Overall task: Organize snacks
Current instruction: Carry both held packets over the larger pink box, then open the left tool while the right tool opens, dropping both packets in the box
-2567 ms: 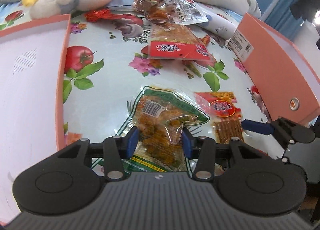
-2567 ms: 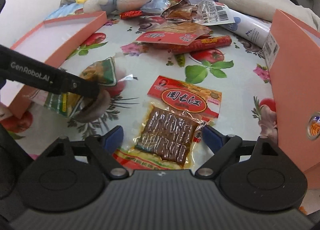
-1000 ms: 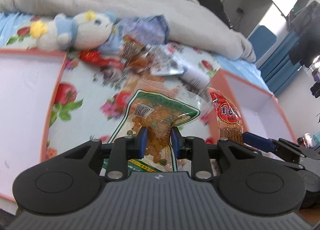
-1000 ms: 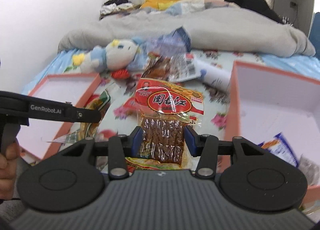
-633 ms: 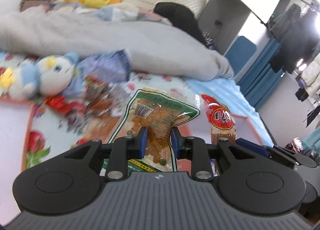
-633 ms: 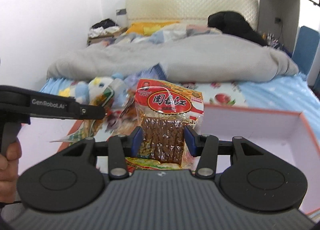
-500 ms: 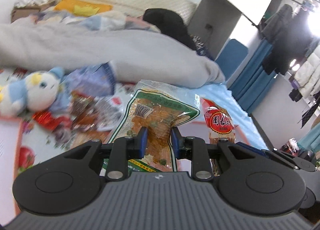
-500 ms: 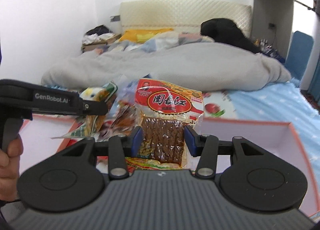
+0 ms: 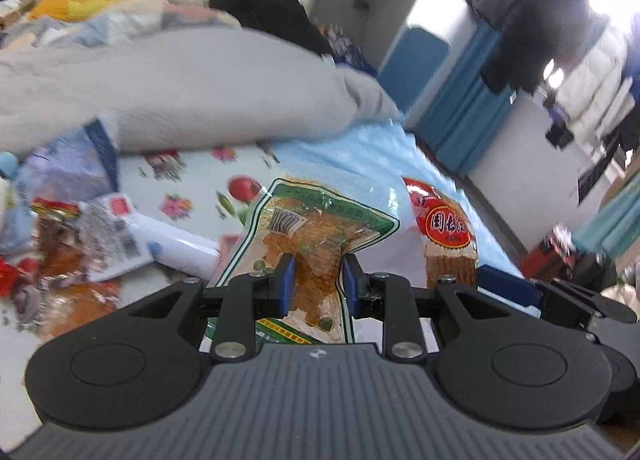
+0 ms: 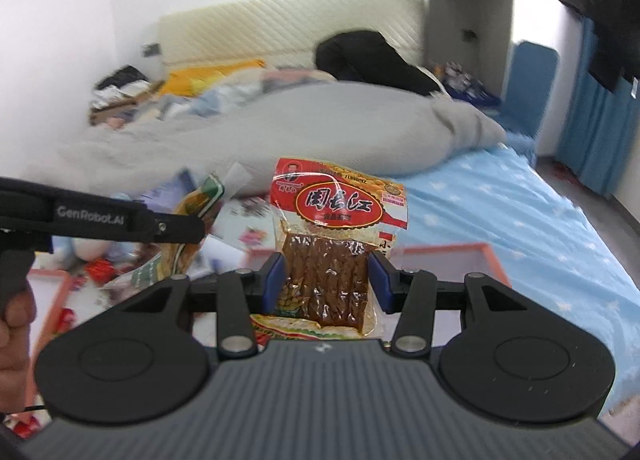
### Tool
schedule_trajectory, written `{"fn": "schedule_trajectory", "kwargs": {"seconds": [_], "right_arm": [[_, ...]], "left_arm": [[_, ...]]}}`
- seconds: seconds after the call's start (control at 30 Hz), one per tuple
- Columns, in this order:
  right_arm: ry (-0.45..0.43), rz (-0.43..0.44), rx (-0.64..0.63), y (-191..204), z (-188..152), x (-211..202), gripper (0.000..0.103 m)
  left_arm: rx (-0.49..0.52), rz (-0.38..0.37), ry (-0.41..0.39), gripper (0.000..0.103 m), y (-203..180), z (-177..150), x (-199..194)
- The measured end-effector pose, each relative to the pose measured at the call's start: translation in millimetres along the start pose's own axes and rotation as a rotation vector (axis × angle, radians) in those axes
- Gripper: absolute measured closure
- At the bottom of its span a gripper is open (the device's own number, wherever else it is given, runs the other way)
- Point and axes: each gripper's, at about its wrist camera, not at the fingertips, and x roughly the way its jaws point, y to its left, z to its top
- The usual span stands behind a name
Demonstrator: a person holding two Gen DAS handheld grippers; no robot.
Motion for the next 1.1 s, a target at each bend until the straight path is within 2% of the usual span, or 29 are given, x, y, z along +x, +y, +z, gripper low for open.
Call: {"fn": "schedule_trajectory", "kwargs": {"seconds": [0.2, 0.4, 0.53, 0.7, 0.73, 0.77, 0.83, 1.1], "right_arm": [[0.117, -0.057, 0.054, -35, -24, 35, 0.054], [0.231, -0.06, 0.114, -62, -51, 68, 0.054], [0.265, -0.056, 0.133, -69, -62, 77, 0.054], [0.277, -0.029, 0.155, -74, -66, 78, 0.05], [0.274, -0.027, 0.163, -74, -65, 77, 0.047], [0.271, -0.022, 0.171, -75, -65, 76, 0.046], [0.265, -0.023, 0.174, -75, -63, 72, 0.044], [0.197, -0.039, 0.183, -69, -53, 34, 0.044]], "left_arm": [[0.048, -0.014, 0.157, 0.073, -16, -10, 67], [0.085, 0.006, 0.275, 0.073, -20, -22, 114], [0.102, 0.021, 0.313, 0.073, -20, -28, 129], [0.136, 0.03, 0.293, 0.071, -26, -27, 128], [0.167, 0.034, 0.292, 0.06, -31, -27, 127], [0.191, 0.032, 0.29, 0.044, -35, -27, 126], [0.198, 0.047, 0.265, 0.036, -37, -27, 118], [0.19, 0.041, 0.181, 0.036, -38, -17, 69]]}}
